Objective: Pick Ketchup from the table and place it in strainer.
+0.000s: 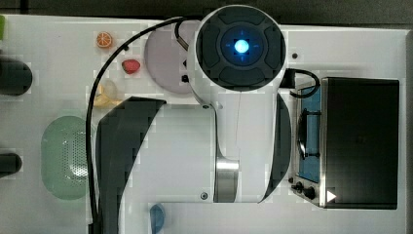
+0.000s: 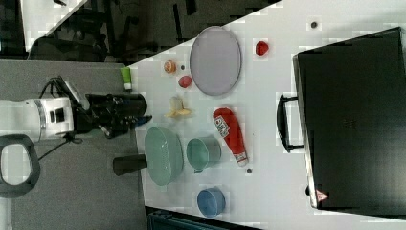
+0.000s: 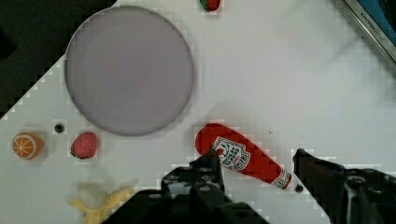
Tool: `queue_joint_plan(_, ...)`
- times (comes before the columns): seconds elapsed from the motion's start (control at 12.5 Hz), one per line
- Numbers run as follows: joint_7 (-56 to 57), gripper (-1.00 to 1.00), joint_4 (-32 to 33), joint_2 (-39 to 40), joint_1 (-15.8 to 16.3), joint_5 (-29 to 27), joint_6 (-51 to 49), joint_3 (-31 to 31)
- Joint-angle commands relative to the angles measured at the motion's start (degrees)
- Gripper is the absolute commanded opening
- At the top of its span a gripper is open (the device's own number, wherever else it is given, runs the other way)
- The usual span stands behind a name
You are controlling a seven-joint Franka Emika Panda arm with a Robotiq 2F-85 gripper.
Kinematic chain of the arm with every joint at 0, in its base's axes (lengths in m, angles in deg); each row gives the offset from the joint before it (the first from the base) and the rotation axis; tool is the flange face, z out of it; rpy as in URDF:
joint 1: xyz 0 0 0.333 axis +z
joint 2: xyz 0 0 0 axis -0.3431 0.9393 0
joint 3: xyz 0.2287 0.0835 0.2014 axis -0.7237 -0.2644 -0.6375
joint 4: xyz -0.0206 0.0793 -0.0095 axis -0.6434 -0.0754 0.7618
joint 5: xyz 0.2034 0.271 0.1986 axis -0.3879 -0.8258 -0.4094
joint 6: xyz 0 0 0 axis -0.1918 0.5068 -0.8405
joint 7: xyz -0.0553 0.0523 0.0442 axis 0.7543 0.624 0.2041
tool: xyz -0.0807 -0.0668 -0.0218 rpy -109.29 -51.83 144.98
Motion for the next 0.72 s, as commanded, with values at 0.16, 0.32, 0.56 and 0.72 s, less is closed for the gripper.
queue_joint_plan(0.16,-1.4,0.80,6.9,-11.1,-5.8,-0.7,-6.2,-3.7)
queue_joint_plan(0.32,-0.8,1.00,9.1,-10.4,-5.7,-0.7,-4.3,-4.2)
queue_joint_plan(0.56,6.8,1.00,13.4,-8.5,-5.6,-0.7,1.9,-5.7)
queue_joint_plan(0.72,14.2,1.00,16.6,-6.8,-5.6,-0.7,6.9,-6.7)
